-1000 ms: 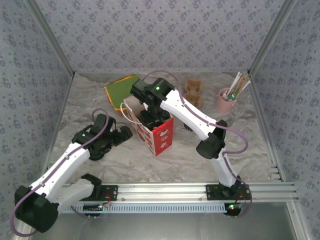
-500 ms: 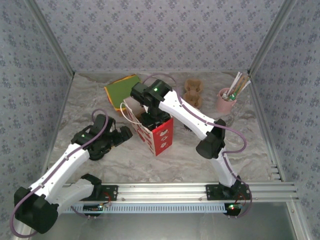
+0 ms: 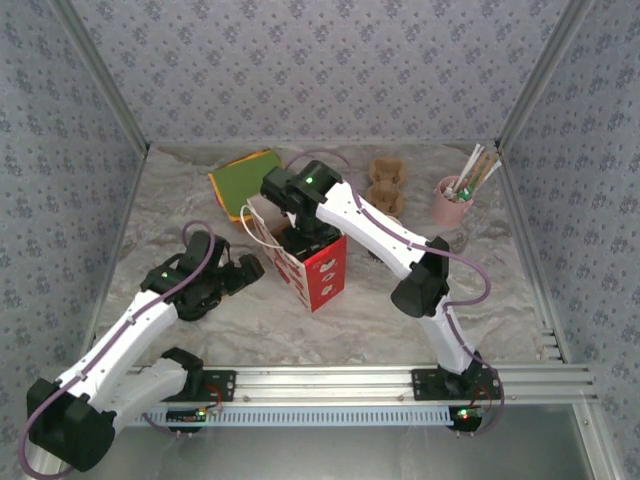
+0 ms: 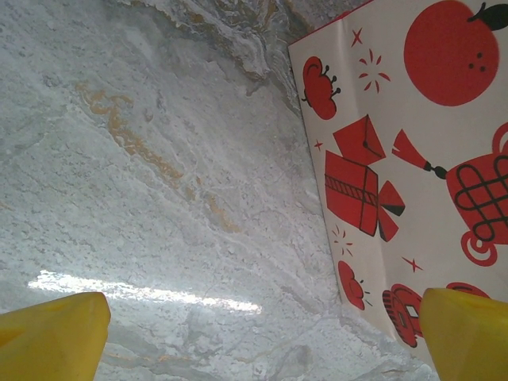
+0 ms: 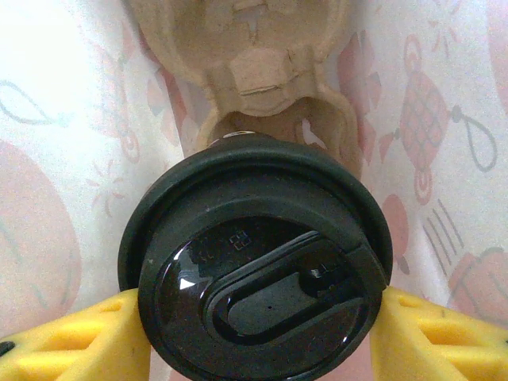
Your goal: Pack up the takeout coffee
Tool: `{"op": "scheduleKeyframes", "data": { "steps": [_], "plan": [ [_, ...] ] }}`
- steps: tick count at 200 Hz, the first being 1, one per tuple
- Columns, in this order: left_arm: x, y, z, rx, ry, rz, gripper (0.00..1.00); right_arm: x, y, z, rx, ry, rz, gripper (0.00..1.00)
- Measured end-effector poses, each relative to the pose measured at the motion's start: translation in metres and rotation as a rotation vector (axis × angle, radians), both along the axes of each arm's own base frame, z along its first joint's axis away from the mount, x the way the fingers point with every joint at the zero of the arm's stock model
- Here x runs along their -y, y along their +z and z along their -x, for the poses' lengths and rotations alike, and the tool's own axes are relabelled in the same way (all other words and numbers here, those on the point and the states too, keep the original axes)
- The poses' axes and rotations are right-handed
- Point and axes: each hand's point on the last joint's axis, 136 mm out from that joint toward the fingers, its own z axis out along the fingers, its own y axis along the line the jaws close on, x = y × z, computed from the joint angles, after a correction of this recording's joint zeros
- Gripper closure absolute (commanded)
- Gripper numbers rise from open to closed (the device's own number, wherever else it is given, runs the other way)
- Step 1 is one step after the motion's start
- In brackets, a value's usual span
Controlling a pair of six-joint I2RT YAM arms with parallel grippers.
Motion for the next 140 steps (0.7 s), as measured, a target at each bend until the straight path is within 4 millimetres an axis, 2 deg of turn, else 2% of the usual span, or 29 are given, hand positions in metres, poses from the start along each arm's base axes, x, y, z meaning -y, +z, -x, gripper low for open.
{"op": "scheduleKeyframes", "data": {
  "steps": [55,140],
  "plan": [
    [0.0,0.0,0.0,0.0,0.0,0.0,0.0,0.006,-0.012,0.003,-0.029,-0.002,0.039,0.37],
    [0.001,-0.003,-0.001,-0.007,-0.001,-0.004,0.0,0.013,-0.017,0.011,-0.055,-0.005,0.059,0.37]
  ]
}}
